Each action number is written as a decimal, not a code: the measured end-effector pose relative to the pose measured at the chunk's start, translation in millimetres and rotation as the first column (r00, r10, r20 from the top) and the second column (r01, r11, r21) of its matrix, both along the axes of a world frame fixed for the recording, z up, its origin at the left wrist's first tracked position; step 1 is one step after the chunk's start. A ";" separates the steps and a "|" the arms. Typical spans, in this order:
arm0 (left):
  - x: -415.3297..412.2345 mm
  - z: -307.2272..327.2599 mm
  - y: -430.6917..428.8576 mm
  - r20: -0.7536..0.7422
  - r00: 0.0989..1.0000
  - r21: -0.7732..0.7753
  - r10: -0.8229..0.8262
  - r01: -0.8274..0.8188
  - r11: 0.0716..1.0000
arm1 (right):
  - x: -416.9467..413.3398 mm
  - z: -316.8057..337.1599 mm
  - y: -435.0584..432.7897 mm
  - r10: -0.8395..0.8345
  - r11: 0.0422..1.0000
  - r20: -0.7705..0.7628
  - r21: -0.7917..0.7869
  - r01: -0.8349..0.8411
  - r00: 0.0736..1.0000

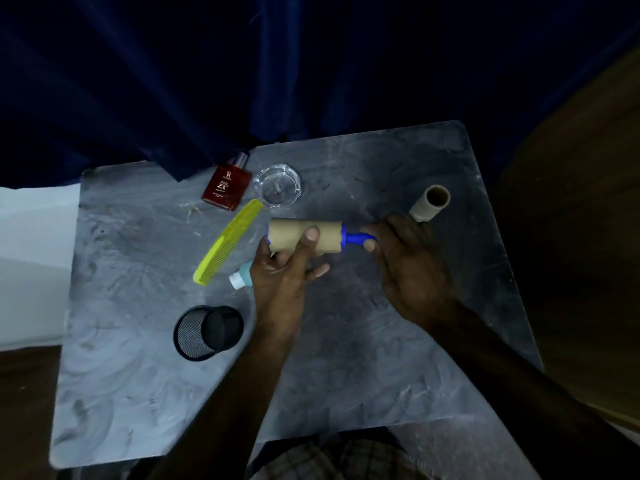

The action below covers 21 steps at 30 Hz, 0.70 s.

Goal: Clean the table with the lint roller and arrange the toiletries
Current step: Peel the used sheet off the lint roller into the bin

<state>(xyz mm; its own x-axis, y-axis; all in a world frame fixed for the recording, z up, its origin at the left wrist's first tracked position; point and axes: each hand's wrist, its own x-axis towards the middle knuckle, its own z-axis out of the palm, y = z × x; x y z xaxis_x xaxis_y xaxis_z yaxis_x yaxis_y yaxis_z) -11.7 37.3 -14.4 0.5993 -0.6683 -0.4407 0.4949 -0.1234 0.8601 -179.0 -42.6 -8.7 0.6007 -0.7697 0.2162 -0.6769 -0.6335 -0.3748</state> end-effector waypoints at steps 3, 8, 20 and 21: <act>6.2 16.2 12.5 0.017 1.000 -0.034 -0.001 0.002 0.999 | 9.9 17.0 1.8 0.028 1.000 0.012 -0.004 -0.028 1.000; 10.0 36.4 32.5 -0.005 0.997 -0.086 0.073 -0.073 0.994 | 18.1 40.7 2.5 0.086 0.992 0.021 -0.090 -0.084 0.996; 33.2 56.0 84.0 0.212 0.976 -0.176 0.041 -0.003 0.984 | 30.4 94.3 20.9 0.345 0.926 -0.124 -0.114 -0.359 0.930; 34.7 62.0 87.8 0.223 0.973 -0.195 0.057 -0.013 0.981 | 32.3 99.0 23.4 0.353 0.923 -0.124 -0.115 -0.367 0.927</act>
